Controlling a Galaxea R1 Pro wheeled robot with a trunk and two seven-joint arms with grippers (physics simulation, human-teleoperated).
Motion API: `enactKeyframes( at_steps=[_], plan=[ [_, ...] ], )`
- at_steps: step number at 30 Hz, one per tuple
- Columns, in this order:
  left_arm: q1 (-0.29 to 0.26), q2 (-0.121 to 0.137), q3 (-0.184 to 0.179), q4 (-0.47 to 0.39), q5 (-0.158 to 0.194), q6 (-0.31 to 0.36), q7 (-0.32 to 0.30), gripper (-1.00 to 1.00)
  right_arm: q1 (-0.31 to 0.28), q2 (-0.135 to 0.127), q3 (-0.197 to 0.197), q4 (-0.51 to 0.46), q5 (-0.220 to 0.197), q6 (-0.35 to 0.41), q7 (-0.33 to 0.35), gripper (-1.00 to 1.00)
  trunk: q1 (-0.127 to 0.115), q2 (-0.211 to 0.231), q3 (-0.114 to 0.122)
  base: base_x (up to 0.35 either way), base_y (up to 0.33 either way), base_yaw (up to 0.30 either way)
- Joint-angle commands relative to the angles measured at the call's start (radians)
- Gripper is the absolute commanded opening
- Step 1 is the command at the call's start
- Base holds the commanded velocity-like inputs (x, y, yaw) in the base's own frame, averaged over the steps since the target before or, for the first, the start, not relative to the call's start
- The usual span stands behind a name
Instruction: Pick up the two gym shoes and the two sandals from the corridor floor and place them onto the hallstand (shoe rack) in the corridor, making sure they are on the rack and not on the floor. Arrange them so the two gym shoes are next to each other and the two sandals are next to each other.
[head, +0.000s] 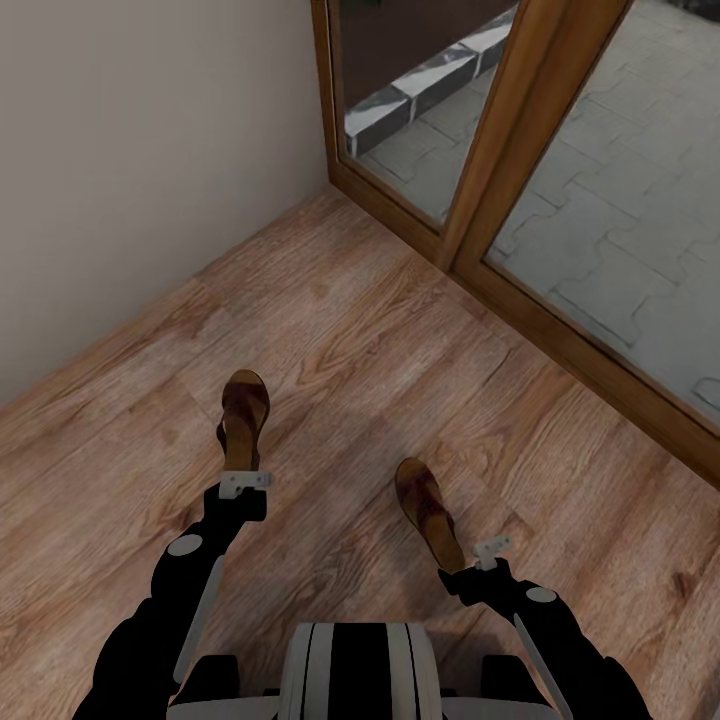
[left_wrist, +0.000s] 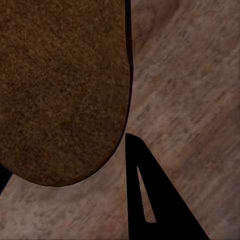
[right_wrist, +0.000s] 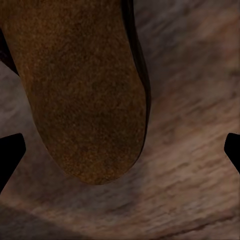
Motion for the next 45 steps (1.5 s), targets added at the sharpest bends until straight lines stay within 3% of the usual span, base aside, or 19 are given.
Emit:
enactKeyframes(
  at_steps=[1,6,12,45],
  plan=[
    [0.0,0.0,-0.001,-0.001,-0.006,0.005,0.0,-1.0,0.0,-0.001,0.001,-0.001,0.002,0.005,0.002,1.0,0.0,0.0,0.0,0.001,0.0,0.0],
    [0.0,0.0,-0.001,-0.005,-0.006,0.005,0.0,-1.0,0.0,0.0,0.001,-0.001,0.002,0.005,0.003,1.0,0.0,0.0,0.0,0.0,0.0,0.0],
    [0.0,0.0,0.0,-0.005,-0.006,0.006,0.0,-1.0,0.0,0.0,0.001,-0.001,0.002,0.005,0.002,1.0,0.003,-0.002,-0.024,0.0,0.0,0.0],
    [0.0,0.0,0.001,-0.005,-0.006,0.005,0.0,-1.0,0.0,-0.001,0.001,0.0,0.002,0.005,0.002,1.0,0.004,-0.002,-0.053,0.013,0.008,0.0]
  ],
)
